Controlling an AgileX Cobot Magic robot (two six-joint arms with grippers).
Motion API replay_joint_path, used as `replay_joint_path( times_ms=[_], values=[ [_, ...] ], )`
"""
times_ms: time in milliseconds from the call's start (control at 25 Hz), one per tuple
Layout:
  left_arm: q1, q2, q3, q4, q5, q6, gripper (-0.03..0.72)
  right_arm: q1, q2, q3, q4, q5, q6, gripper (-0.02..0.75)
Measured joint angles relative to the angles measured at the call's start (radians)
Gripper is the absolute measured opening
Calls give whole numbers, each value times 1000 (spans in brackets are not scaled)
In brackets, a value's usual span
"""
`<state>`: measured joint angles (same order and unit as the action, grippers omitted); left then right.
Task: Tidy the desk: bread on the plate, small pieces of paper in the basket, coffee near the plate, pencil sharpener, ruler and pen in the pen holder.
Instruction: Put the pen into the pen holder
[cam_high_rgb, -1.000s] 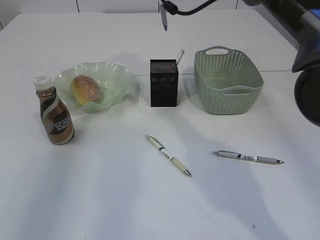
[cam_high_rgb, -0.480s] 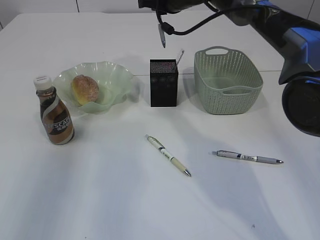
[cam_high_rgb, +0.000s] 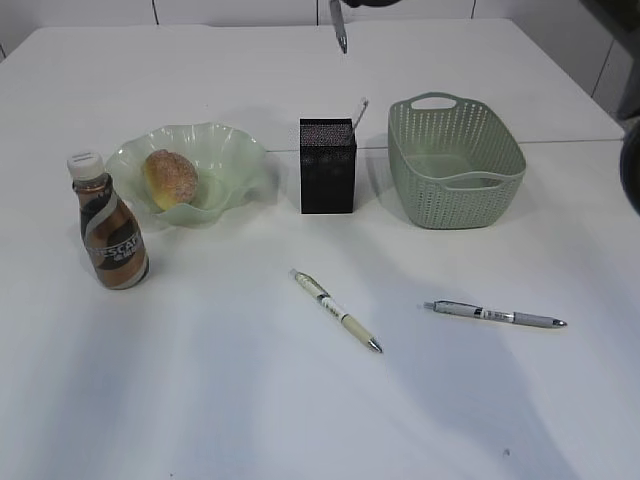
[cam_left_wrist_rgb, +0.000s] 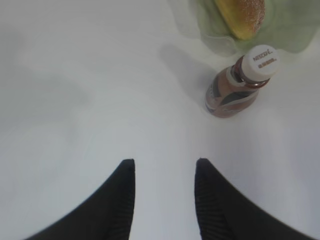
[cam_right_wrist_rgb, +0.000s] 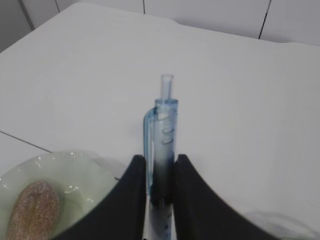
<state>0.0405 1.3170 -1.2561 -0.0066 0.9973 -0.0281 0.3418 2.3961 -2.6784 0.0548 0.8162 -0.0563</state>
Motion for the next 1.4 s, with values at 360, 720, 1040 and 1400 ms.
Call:
replay_joint_path(
  times_ms=[360, 720, 1040, 1400],
  values=[
    [0, 2, 0, -17, -1, 0, 275, 0, -90, 26, 0, 125, 0, 133],
    [0, 2, 0, -30, 3, 0, 275, 0, -157, 26, 0, 201, -2, 133],
    [0, 2, 0, -45, 3, 0, 275, 0, -249, 29, -3, 285, -2, 133],
    [0, 2, 0, -47, -2, 0, 275, 0, -379, 103, -7, 325, -2, 132]
  ],
)
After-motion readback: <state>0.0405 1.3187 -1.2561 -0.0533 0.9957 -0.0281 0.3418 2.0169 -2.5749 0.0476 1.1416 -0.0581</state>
